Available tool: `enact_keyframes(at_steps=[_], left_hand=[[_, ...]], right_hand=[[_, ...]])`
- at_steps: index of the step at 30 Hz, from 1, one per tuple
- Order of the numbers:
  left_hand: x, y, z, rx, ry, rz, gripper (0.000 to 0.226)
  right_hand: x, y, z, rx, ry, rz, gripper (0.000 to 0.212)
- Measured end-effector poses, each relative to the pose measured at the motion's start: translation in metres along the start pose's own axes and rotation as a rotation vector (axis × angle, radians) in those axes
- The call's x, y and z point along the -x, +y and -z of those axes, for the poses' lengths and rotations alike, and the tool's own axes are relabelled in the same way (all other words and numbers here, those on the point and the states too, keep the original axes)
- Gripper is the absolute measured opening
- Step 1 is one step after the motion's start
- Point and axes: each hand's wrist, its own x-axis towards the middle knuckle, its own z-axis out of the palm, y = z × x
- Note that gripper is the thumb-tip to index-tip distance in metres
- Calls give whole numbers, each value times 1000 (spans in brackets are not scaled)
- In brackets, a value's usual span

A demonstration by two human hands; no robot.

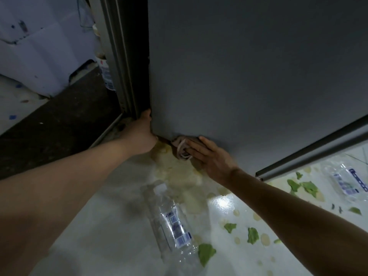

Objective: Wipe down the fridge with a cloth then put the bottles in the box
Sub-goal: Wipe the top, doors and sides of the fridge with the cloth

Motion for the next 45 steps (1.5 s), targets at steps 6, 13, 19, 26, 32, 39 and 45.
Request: enact_keyframes(at_steps=[6, 13, 19, 26, 32, 39, 45], left_hand=[[28, 17, -11, -230, 164, -107, 51], [47, 66, -25, -822, 198, -878, 52], [43, 63, -25, -1006, 148, -865, 52], [50, 65, -26, -1001, 176, -841, 56], [57, 77, -27, -1024, 113, -734, 65], [65, 92, -30, -981, 46, -600, 82], [73, 101, -47, -915, 65, -679, 78]], right_hand=[[122, 2, -50, 138, -74, -35, 56], [138, 9, -50, -4, -259, 94, 59], [59, 12, -8, 13, -78, 65, 61], [125, 7, -34, -85, -173, -39, 59], [177, 10, -34, -282, -308, -99, 58], [207, -8, 15, -568, 7, -700, 44], [210, -27, 16, -1456, 157, -1401, 50]])
